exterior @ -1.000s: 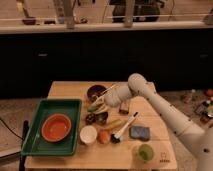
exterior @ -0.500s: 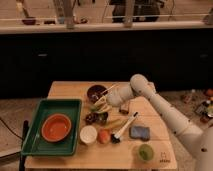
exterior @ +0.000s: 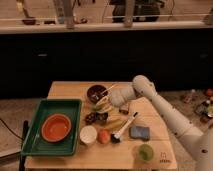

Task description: Place pepper in metal cup

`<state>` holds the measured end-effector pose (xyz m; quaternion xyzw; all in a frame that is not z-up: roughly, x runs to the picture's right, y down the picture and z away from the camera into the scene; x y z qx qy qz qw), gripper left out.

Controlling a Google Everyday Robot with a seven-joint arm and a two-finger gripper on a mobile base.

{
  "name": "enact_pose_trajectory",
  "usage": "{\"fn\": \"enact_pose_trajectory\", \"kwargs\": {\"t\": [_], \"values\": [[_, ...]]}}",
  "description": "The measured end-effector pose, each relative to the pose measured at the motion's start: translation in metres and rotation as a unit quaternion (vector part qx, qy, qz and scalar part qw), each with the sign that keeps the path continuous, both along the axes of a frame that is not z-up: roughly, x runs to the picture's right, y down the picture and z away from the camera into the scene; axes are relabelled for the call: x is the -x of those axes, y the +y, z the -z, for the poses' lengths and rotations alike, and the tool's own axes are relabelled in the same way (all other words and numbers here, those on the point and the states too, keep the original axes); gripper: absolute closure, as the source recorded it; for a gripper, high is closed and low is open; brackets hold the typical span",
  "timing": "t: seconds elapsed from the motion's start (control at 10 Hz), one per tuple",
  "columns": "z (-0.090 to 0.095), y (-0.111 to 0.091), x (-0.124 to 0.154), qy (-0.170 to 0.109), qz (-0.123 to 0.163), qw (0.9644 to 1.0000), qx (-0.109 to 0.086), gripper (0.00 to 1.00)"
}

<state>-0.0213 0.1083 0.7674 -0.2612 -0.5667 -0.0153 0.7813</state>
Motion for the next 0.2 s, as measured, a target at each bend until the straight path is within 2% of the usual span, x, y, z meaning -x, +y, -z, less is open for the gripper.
{"fn": "enact_pose_trajectory", "kwargs": {"t": [0.2], "values": [[0.0008,0.0005,-0.0017,-0.003,-0.003,1.0000,-0.001,0.20]]}}
